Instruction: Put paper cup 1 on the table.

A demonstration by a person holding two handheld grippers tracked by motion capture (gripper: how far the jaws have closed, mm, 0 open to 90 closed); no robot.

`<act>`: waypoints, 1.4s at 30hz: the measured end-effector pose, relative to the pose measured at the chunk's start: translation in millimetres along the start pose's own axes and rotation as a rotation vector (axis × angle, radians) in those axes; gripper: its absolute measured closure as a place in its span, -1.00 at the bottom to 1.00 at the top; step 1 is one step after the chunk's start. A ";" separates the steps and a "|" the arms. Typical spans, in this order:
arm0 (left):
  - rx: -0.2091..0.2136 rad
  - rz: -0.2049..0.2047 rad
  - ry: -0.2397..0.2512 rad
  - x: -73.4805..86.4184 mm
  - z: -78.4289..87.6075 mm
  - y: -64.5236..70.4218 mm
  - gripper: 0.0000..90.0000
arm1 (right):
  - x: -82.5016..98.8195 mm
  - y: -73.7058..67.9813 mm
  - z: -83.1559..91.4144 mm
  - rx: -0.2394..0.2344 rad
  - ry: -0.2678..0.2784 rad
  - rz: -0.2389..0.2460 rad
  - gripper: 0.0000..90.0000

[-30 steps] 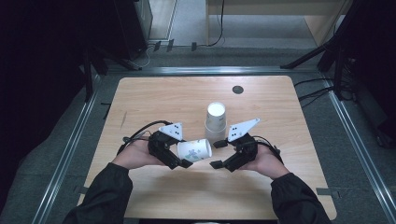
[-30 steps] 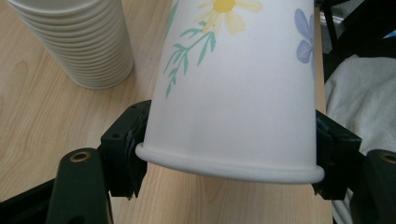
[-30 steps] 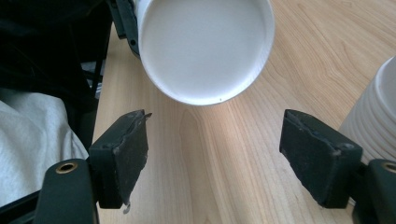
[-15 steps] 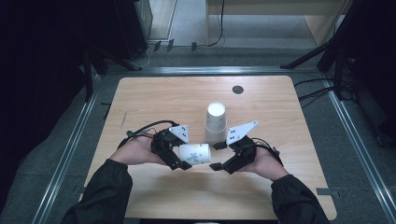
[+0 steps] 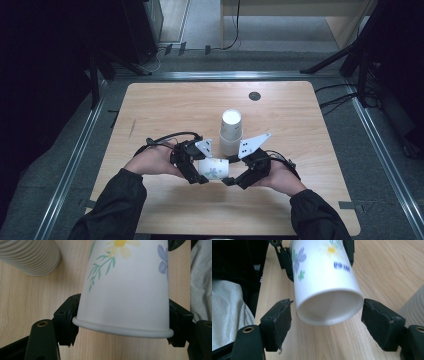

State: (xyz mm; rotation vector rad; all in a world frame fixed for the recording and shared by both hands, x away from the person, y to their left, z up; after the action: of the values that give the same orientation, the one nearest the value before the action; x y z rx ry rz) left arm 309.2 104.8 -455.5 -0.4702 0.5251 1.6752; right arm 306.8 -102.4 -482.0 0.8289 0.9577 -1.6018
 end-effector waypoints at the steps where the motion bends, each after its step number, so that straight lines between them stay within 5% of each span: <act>1: 0.003 -0.002 -0.009 -0.5 -1.6 0.2 -0.40 | 0.0 -0.3 -1.1 0.000 -0.002 0.000 -0.45; 22: 0.050 -0.012 -0.028 -3.6 -12.5 4.6 -0.42 | 0.1 -5.5 -13.8 -0.049 -0.035 0.020 -0.23; 30: 0.040 -0.013 0.068 -1.3 -4.1 0.6 -0.63 | -3.3 -4.9 -5.6 -0.039 -0.012 0.032 -0.23; 42: 0.036 0.054 0.201 11.0 7.9 -6.4 -0.66 | -6.1 1.7 15.4 -0.007 0.057 0.023 -0.23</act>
State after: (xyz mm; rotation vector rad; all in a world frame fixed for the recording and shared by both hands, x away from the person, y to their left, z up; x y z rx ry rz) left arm 313.6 119.1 -456.0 -0.6066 0.7195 1.6762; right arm 309.1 -113.9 -470.1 0.8818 0.9900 -1.5611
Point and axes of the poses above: each handheld gripper's, and its own axes: z roughly backward along the jaws, x roughly out of its underside, y roughly to its right, the point moved 1 cm from there along -z, roughly forward along the jaws, and after that the axes turned 12 degrees about y, right-handed, at the moved point
